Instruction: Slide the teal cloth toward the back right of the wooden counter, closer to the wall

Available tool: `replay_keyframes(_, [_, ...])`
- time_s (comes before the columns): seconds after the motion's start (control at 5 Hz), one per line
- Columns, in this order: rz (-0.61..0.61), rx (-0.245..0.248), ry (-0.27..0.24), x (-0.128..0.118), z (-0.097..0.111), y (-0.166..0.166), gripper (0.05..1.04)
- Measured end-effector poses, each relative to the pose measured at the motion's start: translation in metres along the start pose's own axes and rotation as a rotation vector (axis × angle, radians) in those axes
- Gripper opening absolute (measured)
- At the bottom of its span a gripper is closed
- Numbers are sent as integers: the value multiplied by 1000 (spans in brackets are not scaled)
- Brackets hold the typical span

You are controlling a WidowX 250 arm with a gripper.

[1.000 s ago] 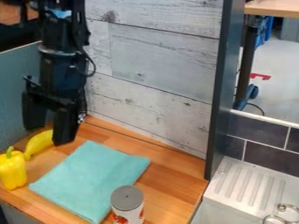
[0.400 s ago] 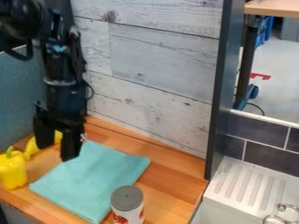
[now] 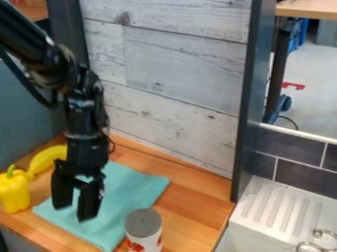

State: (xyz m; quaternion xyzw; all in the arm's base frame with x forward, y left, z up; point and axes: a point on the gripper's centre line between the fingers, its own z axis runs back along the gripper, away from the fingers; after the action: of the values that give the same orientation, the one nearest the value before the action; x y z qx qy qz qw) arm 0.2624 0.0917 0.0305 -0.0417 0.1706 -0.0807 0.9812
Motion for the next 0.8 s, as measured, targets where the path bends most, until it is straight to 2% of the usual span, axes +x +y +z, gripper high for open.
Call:
replay_keyframes(0.2, [-7, -36, 51, 2, -18, -2, 1003])
replay_keyframes(0.4, [0, -43, 78, 8, -24, 0, 1003])
replay_keyframes(0.6, [6, -9, 82, 18, -19, 11, 1002])
replay_keyframes(0.8, [-3, 33, 61, 42, -9, 18, 1003])
